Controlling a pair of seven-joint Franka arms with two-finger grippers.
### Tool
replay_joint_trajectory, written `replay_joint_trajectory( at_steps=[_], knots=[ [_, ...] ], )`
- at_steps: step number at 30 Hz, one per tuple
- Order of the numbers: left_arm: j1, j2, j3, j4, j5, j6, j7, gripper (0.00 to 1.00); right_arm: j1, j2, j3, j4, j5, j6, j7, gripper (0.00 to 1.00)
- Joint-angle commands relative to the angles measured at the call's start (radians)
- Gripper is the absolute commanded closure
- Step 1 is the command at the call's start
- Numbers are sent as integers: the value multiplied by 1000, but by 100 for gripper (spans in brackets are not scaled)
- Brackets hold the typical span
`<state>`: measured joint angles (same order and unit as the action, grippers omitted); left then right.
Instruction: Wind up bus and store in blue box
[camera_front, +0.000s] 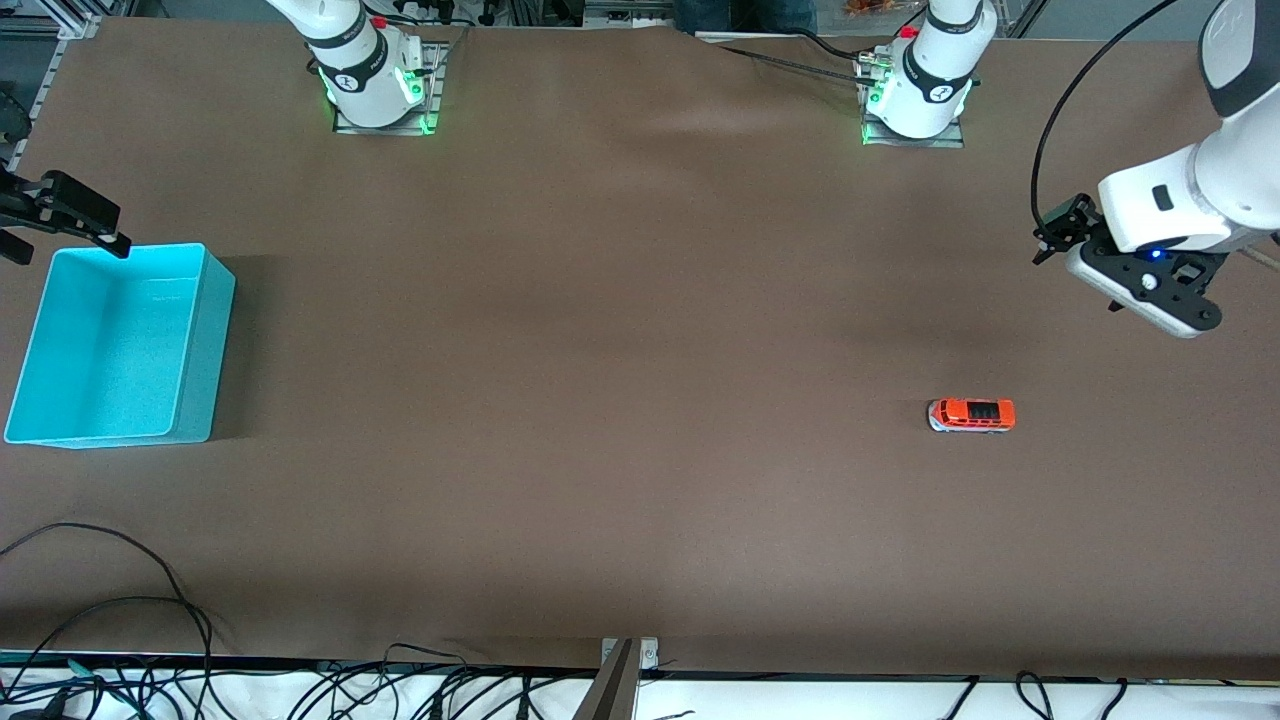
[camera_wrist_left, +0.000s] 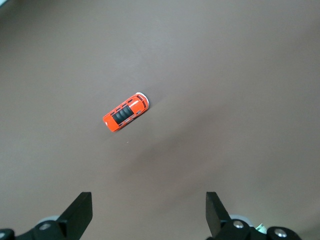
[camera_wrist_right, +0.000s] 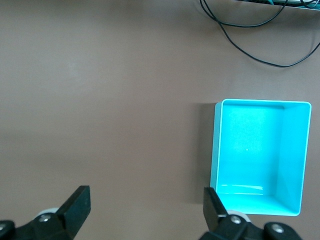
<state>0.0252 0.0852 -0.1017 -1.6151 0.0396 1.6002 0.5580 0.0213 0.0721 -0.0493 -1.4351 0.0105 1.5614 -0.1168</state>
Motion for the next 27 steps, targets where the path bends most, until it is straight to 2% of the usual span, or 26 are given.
replay_joint_trajectory(
  at_steps=[1,13,21,27],
  knots=[
    [12,51,-1,24,22,12,108,0,-4,3,2,13,-15,-4,0,0],
    [67,217,-1,21,22,181,560,0,-3,3,3,13,-15,-7,2,0],
    [67,284,-3,4,91,283,686,0,-4,3,2,13,-15,-12,0,0],
    [68,285,-6,-100,92,409,730,0,-6,3,0,13,-11,-9,3,0]
  ],
)
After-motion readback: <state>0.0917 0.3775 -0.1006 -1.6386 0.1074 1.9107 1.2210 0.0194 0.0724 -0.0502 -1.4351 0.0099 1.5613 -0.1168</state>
